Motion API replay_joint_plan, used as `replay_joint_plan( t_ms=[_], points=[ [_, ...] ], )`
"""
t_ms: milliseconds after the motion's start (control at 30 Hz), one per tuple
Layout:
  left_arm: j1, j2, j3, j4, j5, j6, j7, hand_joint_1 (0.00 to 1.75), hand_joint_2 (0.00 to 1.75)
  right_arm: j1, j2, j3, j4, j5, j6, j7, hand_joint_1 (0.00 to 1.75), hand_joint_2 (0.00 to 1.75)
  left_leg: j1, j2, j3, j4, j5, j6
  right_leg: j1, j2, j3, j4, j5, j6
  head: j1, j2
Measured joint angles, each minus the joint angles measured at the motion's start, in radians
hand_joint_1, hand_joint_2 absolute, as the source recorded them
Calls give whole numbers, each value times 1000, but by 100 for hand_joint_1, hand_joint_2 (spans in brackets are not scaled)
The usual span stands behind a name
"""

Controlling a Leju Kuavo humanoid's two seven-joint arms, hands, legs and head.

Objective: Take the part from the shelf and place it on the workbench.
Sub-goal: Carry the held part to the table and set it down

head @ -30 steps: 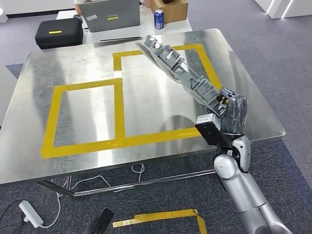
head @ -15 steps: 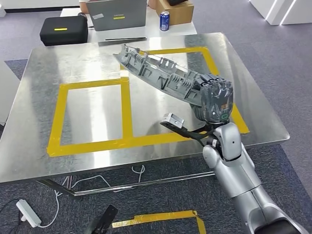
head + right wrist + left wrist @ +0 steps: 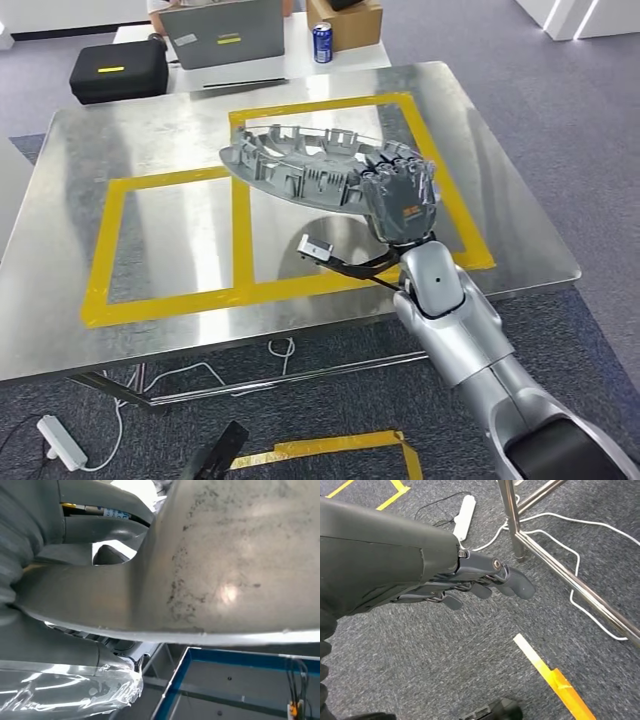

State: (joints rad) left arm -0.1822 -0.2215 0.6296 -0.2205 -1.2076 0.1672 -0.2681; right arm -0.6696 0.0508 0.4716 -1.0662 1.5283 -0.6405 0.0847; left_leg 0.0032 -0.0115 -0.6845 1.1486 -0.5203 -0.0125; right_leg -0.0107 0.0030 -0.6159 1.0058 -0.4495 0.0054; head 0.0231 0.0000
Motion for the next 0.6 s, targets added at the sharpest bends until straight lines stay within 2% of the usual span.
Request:
replay_joint_plan(
  t_ms=[33,67,100,133,200,233,300,400,467,533,567,600],
  points=[
    [0,-1,-2,0,-2,-3,2,0,175,-9,0,9,27,17,0,33,175,175,1,0,-30,64,-27,-3,1,0,1,0,-1,-2,-1,0],
    [-1,-1,-5,0,-5,-6,4,0,175,-16,-3,19,56,28,1,69,175,175,1,0,-54,112,-41,-5,1,0,1,0,-1,-3,0,0],
    [-1,-2,-8,0,-7,-8,7,0,175,-23,-9,31,84,33,1,103,175,175,2,0,-64,130,-36,-5,1,-1,2,1,-2,-3,0,0],
    [-1,-2,-10,0,-7,-9,9,0,175,-29,-16,42,113,35,2,131,175,175,2,1,-58,113,-15,-5,2,-1,3,1,-2,-2,0,0],
    [-3,-2,-15,0,-7,-9,14,0,175,-40,-31,63,170,36,4,176,175,175,4,1,-5,2,53,-1,2,0,5,2,-5,1,0,0],
    [-5,-3,-18,0,-7,-9,15,0,175,-45,-37,73,197,37,7,195,175,175,3,1,22,-54,75,1,3,1,4,4,-6,4,0,0],
    [-9,-3,-22,0,-7,-10,17,0,175,-56,-51,97,248,37,24,233,175,175,2,1,48,-113,83,8,6,3,-2,7,-6,13,0,0],
    [-10,-3,-25,0,-7,-10,17,0,175,-67,-70,132,308,38,49,277,175,175,2,0,53,-124,80,25,5,3,-9,10,-10,30,1,0],
    [-12,-4,-26,0,-7,-11,17,0,175,-76,-81,153,339,38,63,295,175,175,5,1,57,-130,83,37,3,3,-38,66,-43,39,4,0],
    [-14,-4,-27,0,-6,-12,17,0,175,-84,-89,177,372,39,88,315,175,175,4,3,58,-130,82,45,1,3,-100,193,-98,45,6,0],
    [-14,-4,-27,0,-6,-13,17,0,175,-84,-93,190,390,39,99,324,175,175,4,3,58,-130,81,46,1,3,-130,251,-117,47,6,0],
    [-14,-4,-27,0,-6,-14,17,0,175,-81,-97,200,406,39,105,330,175,175,3,2,58,-129,81,47,1,2,-148,282,-120,48,6,0]
  ],
)
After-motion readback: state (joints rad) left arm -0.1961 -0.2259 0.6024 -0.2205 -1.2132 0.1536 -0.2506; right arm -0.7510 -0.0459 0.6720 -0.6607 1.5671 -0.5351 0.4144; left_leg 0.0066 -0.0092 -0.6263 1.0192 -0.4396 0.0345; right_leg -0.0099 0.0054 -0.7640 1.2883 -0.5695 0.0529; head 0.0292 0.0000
